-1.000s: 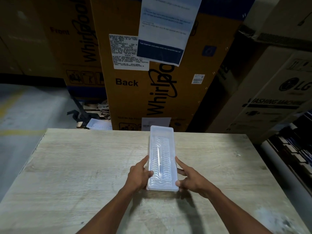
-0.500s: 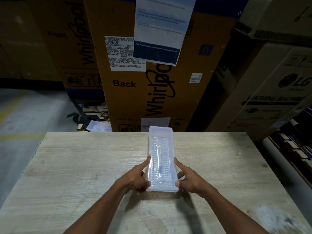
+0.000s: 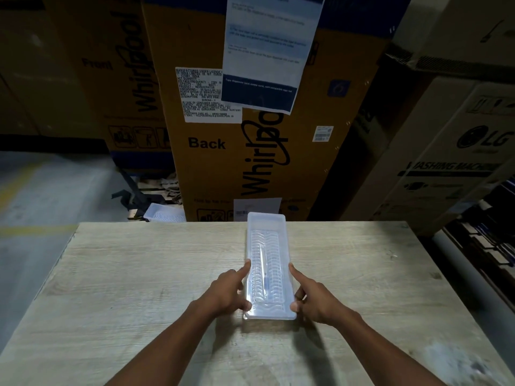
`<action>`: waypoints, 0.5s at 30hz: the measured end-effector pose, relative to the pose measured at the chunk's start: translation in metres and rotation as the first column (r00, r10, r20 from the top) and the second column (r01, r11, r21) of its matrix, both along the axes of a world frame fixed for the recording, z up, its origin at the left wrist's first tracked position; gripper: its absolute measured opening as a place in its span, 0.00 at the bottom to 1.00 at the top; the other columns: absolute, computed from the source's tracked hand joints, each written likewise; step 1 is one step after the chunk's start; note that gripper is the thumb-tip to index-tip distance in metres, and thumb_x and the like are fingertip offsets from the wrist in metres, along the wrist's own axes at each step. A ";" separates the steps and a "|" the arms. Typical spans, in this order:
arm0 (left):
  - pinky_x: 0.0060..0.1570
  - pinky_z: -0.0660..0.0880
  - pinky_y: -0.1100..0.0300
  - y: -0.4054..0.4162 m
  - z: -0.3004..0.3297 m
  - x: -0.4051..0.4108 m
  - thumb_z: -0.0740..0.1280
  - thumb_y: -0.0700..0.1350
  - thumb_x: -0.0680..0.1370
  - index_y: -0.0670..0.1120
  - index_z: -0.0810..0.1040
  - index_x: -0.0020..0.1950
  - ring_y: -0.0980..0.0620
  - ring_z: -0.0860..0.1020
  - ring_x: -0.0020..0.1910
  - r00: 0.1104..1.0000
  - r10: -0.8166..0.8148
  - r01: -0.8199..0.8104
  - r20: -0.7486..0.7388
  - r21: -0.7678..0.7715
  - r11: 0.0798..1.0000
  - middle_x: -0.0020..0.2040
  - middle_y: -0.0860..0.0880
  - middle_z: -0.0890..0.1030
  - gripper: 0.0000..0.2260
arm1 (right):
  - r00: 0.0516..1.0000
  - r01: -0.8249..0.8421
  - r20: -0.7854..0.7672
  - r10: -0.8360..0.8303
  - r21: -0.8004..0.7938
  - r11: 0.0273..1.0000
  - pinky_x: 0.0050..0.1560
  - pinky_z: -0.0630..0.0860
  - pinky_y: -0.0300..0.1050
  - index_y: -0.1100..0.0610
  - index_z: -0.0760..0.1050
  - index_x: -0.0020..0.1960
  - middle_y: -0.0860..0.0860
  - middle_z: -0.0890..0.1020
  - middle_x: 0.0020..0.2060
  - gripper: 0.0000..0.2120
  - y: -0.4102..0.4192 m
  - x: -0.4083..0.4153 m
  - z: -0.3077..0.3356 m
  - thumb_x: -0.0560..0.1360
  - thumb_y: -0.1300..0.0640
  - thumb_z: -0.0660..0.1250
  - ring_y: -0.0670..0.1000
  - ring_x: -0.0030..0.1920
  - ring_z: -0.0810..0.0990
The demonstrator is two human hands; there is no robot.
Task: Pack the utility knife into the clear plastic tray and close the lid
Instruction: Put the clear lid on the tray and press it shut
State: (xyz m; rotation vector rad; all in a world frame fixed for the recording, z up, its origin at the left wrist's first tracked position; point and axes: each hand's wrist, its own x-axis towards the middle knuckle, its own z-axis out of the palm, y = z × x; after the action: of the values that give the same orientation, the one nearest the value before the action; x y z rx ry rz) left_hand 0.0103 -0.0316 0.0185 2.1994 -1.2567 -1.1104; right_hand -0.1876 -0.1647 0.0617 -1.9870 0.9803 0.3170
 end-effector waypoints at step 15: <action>0.70 0.70 0.40 -0.007 0.006 0.001 0.79 0.51 0.70 0.47 0.50 0.81 0.41 0.56 0.79 0.936 -0.189 0.186 0.297 0.041 0.982 0.83 0.55 0.40 0.49 | 0.995 -0.095 -0.039 0.094 -0.004 0.996 0.46 0.80 0.36 0.43 0.41 0.81 0.50 0.74 0.60 0.48 -0.006 -0.006 -0.012 0.77 0.59 0.72 0.48 0.50 0.80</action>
State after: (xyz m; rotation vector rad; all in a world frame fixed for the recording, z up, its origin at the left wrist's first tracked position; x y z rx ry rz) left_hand 0.0109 -0.0389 0.0241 2.3626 -1.6199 -0.8704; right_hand -0.1937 -0.1709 0.0497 -2.0429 0.9142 0.4072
